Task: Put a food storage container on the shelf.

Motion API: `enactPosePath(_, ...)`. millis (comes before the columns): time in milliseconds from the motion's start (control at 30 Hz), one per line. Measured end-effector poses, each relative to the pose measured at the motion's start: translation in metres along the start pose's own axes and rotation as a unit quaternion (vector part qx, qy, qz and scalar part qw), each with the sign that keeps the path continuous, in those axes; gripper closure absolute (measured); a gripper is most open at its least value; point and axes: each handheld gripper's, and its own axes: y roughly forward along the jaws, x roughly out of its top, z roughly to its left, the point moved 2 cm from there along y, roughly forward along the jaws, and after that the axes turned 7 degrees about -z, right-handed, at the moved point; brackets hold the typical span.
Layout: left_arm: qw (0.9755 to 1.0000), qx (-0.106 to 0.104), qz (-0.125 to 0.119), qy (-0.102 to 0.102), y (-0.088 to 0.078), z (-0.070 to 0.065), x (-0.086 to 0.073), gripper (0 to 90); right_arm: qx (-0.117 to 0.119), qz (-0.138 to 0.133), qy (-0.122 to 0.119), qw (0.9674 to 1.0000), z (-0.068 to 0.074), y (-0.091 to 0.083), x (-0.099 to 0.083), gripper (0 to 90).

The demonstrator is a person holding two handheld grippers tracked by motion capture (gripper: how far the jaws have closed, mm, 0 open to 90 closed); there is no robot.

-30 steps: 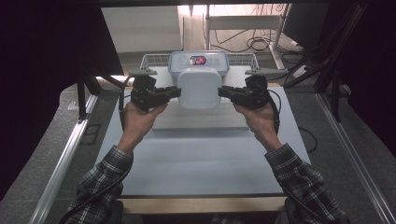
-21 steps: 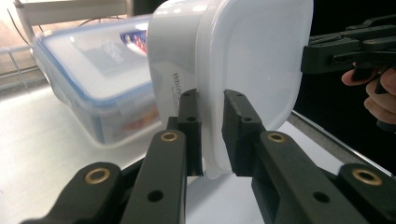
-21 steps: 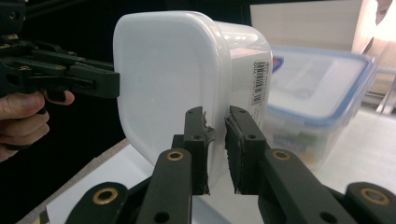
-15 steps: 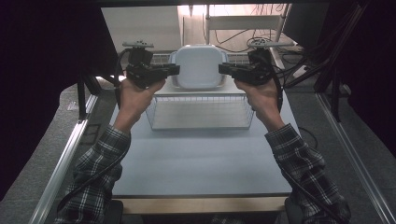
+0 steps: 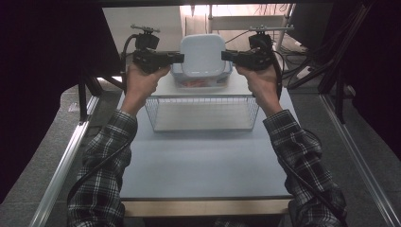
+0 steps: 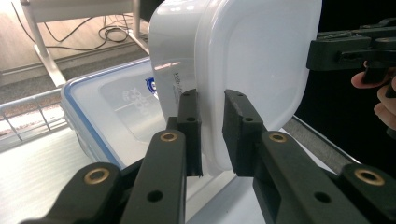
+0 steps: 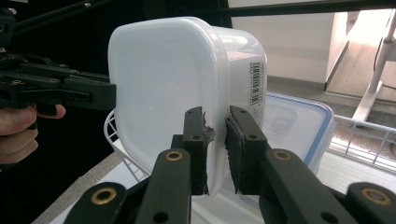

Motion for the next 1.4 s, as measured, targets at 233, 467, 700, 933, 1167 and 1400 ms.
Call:
enactPosePath(233,0.9999,-0.004,-0.007,-0.012,0.004,0.008,0.004,77.0,-0.001,0.003,0.011,0.9999,-0.006,0.008,0.003,76.5)
enactPosePath(467,0.9997,-0.004,-0.014,-0.021,0.007,0.011,0.007,73.9,0.002,0.002,0.016,0.9999,-0.008,0.014,0.005,72.2)
enactPosePath(700,0.9997,0.003,-0.016,-0.02,0.013,0.015,0.012,70.2,-0.004,0.006,0.023,0.9997,-0.012,0.023,0.009,70.2)
enactPosePath(933,0.9995,0.005,-0.018,-0.024,0.019,0.018,0.015,67.7,-0.004,0.011,0.033,0.9994,-0.017,0.029,0.012,67.2)
enactPosePath(1167,0.9997,0.02,-0.01,-0.011,0.024,0.02,0.017,63.7,-0.012,0.018,0.029,0.9993,-0.019,0.035,0.014,61.9)
enactPosePath(1400,0.9996,0.026,-0.006,-0.01,0.029,0.022,0.019,60.6,-0.025,0.02,0.04,0.9987,-0.024,0.042,0.017,58.0)
